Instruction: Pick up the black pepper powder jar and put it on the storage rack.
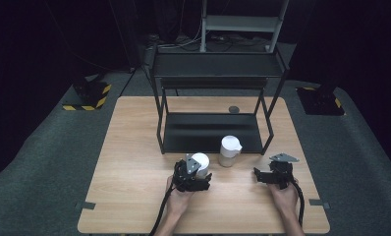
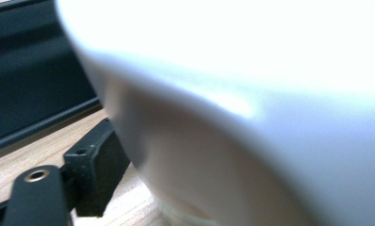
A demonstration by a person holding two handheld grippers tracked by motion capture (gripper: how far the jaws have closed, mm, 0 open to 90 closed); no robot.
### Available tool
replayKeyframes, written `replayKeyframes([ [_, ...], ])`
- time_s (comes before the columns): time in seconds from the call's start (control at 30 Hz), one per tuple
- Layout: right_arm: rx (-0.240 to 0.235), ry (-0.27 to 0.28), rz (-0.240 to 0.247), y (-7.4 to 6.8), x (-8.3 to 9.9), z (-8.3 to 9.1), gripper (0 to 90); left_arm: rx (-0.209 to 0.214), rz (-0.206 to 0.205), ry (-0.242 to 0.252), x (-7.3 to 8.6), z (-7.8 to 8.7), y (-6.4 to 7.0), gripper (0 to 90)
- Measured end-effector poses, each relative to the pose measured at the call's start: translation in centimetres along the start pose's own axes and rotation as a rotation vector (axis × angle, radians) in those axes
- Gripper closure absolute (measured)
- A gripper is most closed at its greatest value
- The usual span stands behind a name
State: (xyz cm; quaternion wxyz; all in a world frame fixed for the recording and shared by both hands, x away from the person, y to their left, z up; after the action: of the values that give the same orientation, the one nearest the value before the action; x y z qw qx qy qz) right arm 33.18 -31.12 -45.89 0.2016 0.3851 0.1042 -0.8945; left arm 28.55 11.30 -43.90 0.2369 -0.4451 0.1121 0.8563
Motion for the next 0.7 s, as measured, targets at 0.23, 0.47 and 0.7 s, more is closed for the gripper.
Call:
replayKeyframes([
  [0.23,-0.001,0.000,0.000,0.01,0.00,0.00,7.3,-0.001,-0.007,-0.010,-0.22,-0.35,0.26,24.6],
  [0.47,-0.001,0.000,-0.001,0.02,0.00,0.00,7.4,-0.016,-0.005,-0.004,-0.11,-0.44,0.43,30.2],
  [0.7,-0.002,0.000,-0.001,0.04,-0.01,0.00,7.4,-0.006,-0.015,0.006,0.08,-0.46,0.17,30.6],
])
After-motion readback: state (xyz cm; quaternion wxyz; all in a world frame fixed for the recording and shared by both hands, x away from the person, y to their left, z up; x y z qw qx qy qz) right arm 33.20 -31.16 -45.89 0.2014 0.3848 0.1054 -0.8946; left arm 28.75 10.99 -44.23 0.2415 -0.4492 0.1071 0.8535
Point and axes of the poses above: each handheld gripper's, and its own axes: z roughly backward along the jaws, x roughly out of its underside, y roughly to its right, the point moved 2 cm from there along -z, roughly forward along the jaws, and after that the axes turned 4 degrees about -x, right-handed, at the moved point
